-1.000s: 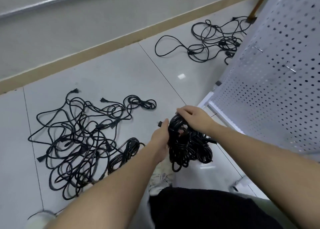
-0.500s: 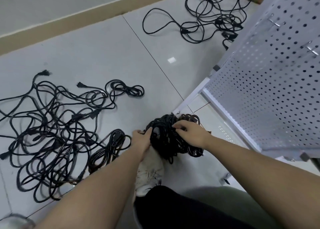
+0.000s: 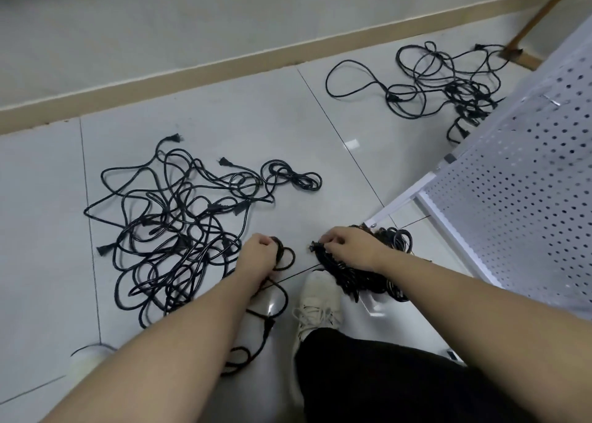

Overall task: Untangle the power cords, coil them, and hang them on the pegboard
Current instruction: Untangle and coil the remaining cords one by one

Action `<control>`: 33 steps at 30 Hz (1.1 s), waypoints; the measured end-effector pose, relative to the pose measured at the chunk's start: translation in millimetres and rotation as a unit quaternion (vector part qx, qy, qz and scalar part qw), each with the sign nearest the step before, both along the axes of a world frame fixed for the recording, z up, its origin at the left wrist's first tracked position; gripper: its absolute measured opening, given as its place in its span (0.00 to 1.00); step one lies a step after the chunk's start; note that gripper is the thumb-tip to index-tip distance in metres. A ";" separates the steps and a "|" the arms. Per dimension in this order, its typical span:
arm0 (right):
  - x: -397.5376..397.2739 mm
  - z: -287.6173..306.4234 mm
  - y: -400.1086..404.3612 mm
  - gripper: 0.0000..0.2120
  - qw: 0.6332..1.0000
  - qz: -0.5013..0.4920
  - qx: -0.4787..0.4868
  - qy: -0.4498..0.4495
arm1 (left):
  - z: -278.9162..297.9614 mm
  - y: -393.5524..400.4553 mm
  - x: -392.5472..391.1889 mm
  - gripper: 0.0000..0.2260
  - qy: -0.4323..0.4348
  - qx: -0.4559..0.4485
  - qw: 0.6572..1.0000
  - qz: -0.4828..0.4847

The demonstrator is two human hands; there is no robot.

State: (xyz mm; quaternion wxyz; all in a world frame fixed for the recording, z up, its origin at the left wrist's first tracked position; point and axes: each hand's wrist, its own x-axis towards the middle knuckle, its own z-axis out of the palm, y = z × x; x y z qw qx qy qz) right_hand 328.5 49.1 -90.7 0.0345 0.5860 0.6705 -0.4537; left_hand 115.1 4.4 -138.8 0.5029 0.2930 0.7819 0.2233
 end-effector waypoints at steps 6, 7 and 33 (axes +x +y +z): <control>-65.9 -22.4 0.5 0.15 0.997 0.073 -0.030 -0.016 | -20.4 -24.4 -51.1 0.05 0.016 0.007 0.999 -0.036; -75.8 -29.7 0.9 0.16 0.995 0.086 -0.035 -0.026 | -25.2 -26.3 -56.9 0.05 0.033 0.012 0.998 -0.053; -133.6 12.0 12.0 0.02 0.996 0.071 0.009 0.055 | 15.6 -52.6 -88.8 0.20 0.179 0.095 0.959 -0.199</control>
